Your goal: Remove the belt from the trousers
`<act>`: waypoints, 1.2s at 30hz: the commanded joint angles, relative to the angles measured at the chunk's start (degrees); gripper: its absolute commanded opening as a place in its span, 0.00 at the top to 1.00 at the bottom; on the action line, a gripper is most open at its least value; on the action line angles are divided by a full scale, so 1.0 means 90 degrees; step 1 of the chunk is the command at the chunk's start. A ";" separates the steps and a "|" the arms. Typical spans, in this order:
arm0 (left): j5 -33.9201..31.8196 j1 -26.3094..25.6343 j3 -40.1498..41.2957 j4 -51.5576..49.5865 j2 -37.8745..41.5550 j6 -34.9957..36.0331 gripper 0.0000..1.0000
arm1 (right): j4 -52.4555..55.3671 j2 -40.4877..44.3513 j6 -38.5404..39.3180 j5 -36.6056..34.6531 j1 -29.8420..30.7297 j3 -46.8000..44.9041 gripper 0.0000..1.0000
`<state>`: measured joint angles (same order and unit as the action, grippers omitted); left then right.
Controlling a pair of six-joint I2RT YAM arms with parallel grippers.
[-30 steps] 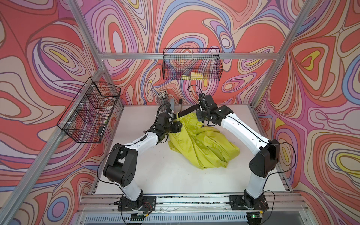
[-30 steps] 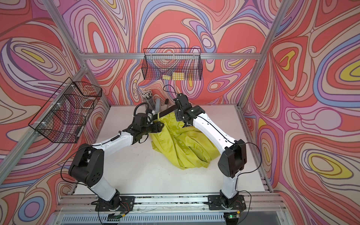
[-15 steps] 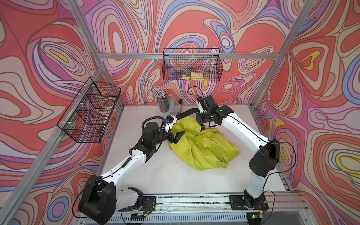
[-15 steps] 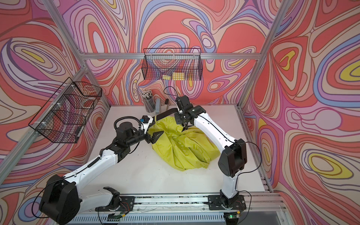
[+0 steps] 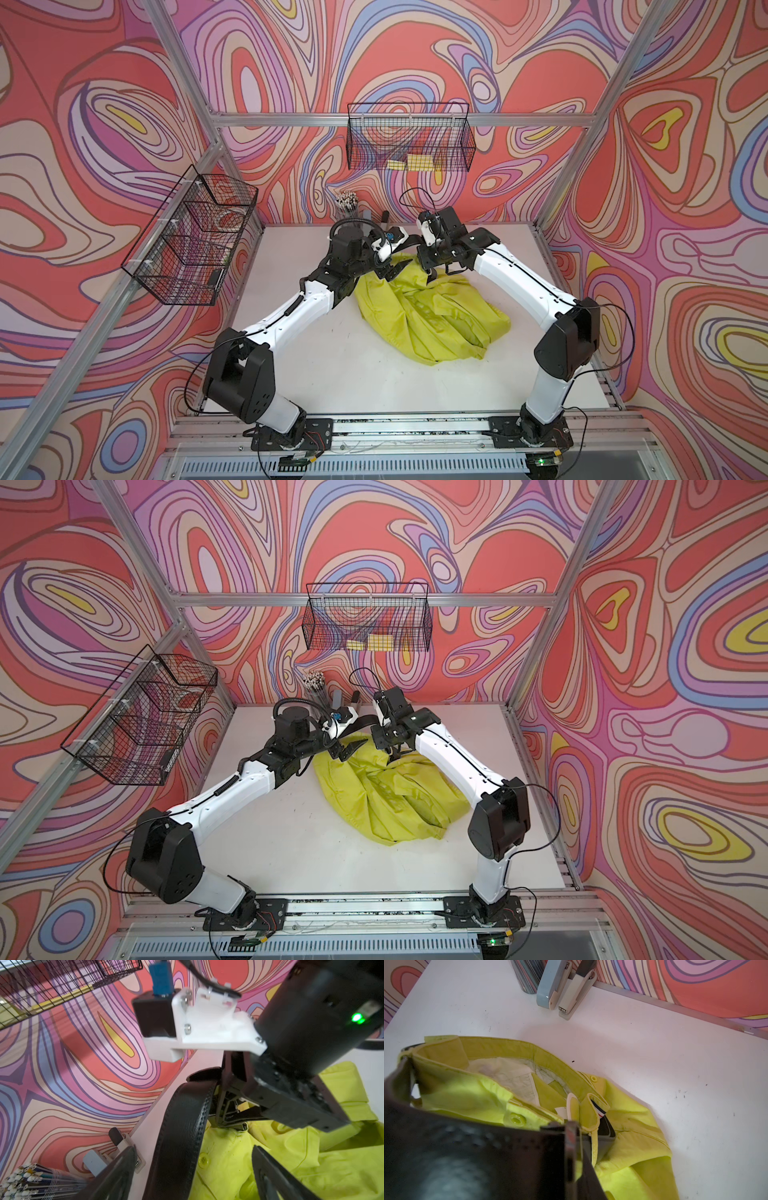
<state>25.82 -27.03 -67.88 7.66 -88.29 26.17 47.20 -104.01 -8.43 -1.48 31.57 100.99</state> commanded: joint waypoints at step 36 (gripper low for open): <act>-0.0810 -0.0021 -0.2556 -0.3333 0.0152 -0.3542 1.00 | -0.5420 0.2829 -0.0071 0.0326 0.0222 -0.3469 0.58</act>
<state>16.53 -27.07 -88.49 -23.22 -87.85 -2.48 -1.91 -76.64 -12.88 1.54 32.47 67.02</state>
